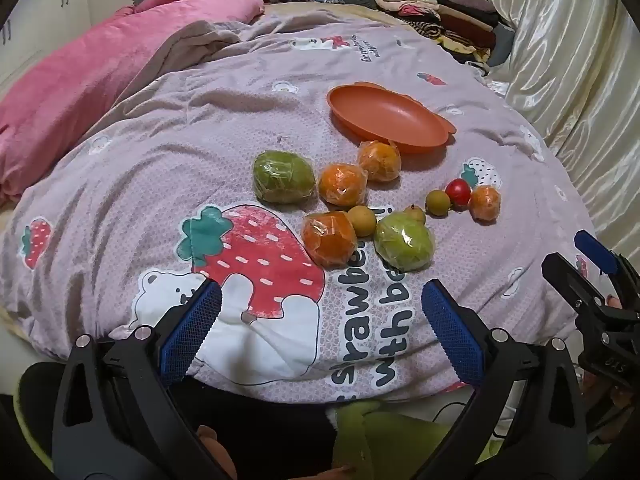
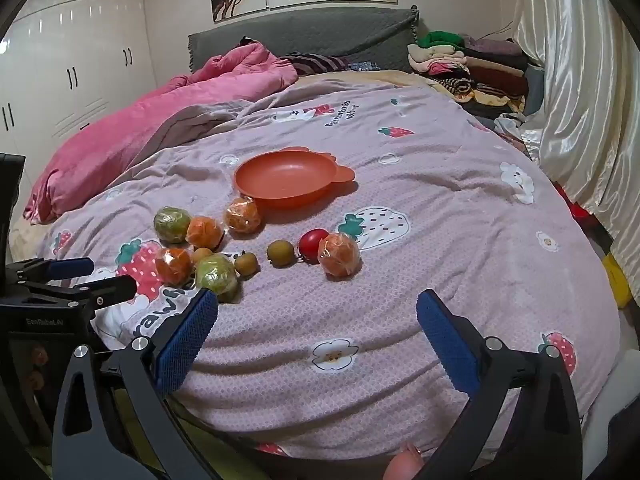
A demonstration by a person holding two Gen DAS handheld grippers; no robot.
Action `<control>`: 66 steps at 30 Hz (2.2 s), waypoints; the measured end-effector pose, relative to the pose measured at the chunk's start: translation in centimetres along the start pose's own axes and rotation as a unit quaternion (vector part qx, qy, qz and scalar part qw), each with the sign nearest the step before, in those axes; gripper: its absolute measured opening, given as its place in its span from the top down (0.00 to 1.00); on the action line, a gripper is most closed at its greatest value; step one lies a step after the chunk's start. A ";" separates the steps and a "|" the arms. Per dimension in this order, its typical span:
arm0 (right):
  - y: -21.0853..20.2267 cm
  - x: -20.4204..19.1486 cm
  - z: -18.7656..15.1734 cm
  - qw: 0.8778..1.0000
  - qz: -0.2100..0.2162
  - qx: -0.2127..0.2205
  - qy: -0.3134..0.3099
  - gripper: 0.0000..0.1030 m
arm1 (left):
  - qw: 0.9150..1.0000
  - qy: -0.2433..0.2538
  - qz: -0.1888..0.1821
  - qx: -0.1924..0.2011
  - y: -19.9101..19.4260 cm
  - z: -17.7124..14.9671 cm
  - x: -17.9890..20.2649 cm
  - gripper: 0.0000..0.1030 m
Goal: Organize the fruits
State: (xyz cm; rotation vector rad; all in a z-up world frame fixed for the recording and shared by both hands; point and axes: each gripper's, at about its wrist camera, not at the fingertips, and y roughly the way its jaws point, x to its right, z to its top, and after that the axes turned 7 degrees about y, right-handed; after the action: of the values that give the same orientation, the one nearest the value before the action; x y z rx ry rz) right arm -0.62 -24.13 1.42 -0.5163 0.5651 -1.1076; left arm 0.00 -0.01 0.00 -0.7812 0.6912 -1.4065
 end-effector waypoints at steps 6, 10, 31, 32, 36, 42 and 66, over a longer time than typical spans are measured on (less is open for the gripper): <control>0.0 -0.2 0.0 1.000 0.001 0.001 -0.001 0.04 | 1.000 -0.001 0.001 0.001 0.0 0.0 -0.1 0.08; -0.1 -0.2 0.0 1.000 0.003 -0.001 -0.003 0.04 | 1.000 0.000 0.000 0.001 0.1 0.0 -0.1 0.08; -0.5 -0.7 -0.1 1.000 -0.003 0.008 -0.013 0.04 | 1.000 0.000 -0.002 0.004 -0.4 0.6 0.4 0.08; -0.5 -0.7 -0.1 1.000 -0.003 0.009 -0.012 0.04 | 1.000 0.000 -0.002 0.005 -0.4 0.5 0.4 0.08; -0.4 -0.6 -0.1 1.000 -0.002 0.008 -0.013 0.04 | 1.000 0.000 -0.003 0.006 -0.4 0.5 0.4 0.08; -0.4 -0.6 -0.1 1.000 -0.001 0.005 -0.011 0.04 | 1.000 0.000 -0.003 0.006 -0.5 0.5 0.4 0.08; -0.3 -0.7 -0.1 1.000 -0.003 0.005 -0.012 0.04 | 1.000 0.000 -0.003 0.008 -0.5 0.4 0.4 0.08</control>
State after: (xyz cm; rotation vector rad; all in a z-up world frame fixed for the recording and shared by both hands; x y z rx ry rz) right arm -1.12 -23.64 1.70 -0.5223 0.5373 -1.1081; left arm 0.09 -0.38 0.65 -0.7719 0.6765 -1.4157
